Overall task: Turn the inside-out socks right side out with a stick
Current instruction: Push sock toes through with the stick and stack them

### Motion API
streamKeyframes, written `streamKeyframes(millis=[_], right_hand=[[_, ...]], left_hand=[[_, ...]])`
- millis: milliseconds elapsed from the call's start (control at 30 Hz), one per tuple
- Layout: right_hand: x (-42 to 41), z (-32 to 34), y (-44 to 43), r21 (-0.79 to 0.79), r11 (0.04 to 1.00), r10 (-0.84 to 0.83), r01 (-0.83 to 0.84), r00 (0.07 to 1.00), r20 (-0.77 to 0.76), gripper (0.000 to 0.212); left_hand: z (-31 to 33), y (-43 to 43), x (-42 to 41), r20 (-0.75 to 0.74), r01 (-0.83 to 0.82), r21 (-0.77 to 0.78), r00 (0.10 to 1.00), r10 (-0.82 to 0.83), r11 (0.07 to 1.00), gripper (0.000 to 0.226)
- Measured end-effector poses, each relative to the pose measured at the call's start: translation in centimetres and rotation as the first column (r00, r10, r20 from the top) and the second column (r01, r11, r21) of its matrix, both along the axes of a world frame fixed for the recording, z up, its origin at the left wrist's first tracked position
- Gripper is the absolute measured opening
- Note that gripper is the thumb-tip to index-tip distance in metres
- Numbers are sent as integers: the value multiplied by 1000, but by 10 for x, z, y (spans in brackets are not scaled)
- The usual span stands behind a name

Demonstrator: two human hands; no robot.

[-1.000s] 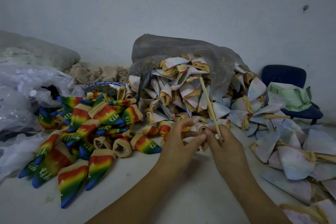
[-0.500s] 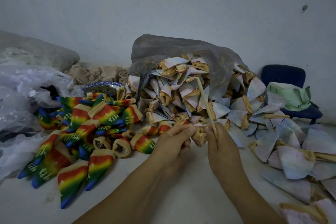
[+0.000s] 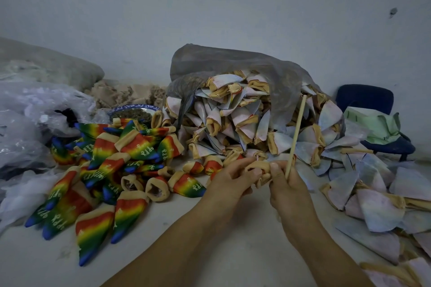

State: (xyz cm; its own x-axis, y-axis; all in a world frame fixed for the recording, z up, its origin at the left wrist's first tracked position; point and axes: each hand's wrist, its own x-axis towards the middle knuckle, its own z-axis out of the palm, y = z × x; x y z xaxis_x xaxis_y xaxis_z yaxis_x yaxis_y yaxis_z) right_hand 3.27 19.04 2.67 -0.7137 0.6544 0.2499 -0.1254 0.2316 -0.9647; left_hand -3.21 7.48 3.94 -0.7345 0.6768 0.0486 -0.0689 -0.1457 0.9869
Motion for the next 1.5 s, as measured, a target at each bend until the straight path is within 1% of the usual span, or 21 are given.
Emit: streamKeyframes(millis=[167, 267, 300, 367, 467, 533, 600, 700, 767, 833, 900, 933, 1000, 1033, 1067, 1167, 1267, 1367, 1500], right_hand=[[1, 3, 0, 30, 1000, 1, 0, 999, -35, 20], [1, 4, 0, 15, 1000, 16, -16, 999, -46, 18], [0, 4, 0, 21, 1000, 14, -14, 999, -45, 18], [-1, 4, -3, 57, 998, -1, 4, 999, -44, 16], [-2, 5, -5, 138, 990, -19, 27, 998, -57, 13], [-3, 5, -5, 169, 985, -23, 33, 998, -61, 11], [-2, 6, -4, 151, 988, -24, 34, 998, -66, 10], [1, 8, -3, 143, 988, -45, 59, 994, -101, 16], [2, 11, -5, 166, 983, -54, 72, 993, -109, 23], [2, 11, -7, 183, 980, -53, 78, 989, -138, 25], [2, 10, -8, 223, 971, -55, 88, 987, -152, 27], [2, 9, -9, 252, 963, -58, 91, 989, -137, 32], [2, 8, -10, 306, 947, -71, 93, 994, -83, 45], [2, 8, -11, 327, 940, -77, 95, 995, -68, 49], [2, 8, -12, 346, 933, -79, 98, 995, -68, 46], [2, 10, -15, 406, 906, -84, 117, 992, -97, 26], [1, 9, -15, 423, 898, -91, 121, 992, -91, 16], [0, 6, -14, 443, 890, -88, 111, 993, -74, 22], [0, 5, -12, 483, 869, -87, 111, 994, -72, 27]], left_hand=[[-2, -3, 0, -29, 98, -11, 995, -98, 995, 38], [-2, -2, 1, -101, 138, -43, 985, -142, 989, 42], [-1, -2, 1, -124, 130, -55, 983, -136, 990, 41], [0, -1, 1, -140, 93, -67, 985, -101, 993, 33], [-4, 1, 2, -120, 3, -73, 993, -12, 997, 19], [-6, 2, 2, -109, -21, -78, 994, 13, 997, 14], [-7, 2, 0, -22, 18, -20, 1000, -18, 1000, 15], [-7, 1, 0, 143, 108, 144, 981, -129, 984, 19], [-6, 1, 1, 190, 124, 195, 968, -162, 973, 18], [-5, 2, 1, 229, 115, 229, 959, -168, 967, 21], [-2, 1, 1, 235, 94, 259, 959, -157, 961, 30], [-1, 0, 1, 222, 80, 261, 965, -140, 962, 33], [1, -2, 1, 181, 44, 256, 979, -93, 966, 33], [1, -2, 2, 158, 32, 254, 985, -74, 967, 31], [1, -2, 2, 142, 23, 255, 988, -61, 967, 30], [-1, -1, 2, 120, 12, 269, 992, -46, 963, 28], [-3, 0, -1, 153, -7, 280, 987, -37, 960, 27], [-6, 0, -7, 187, -69, 250, 982, 22, 966, 30], [-5, -2, -9, 206, -77, 226, 978, 30, 971, 26]])
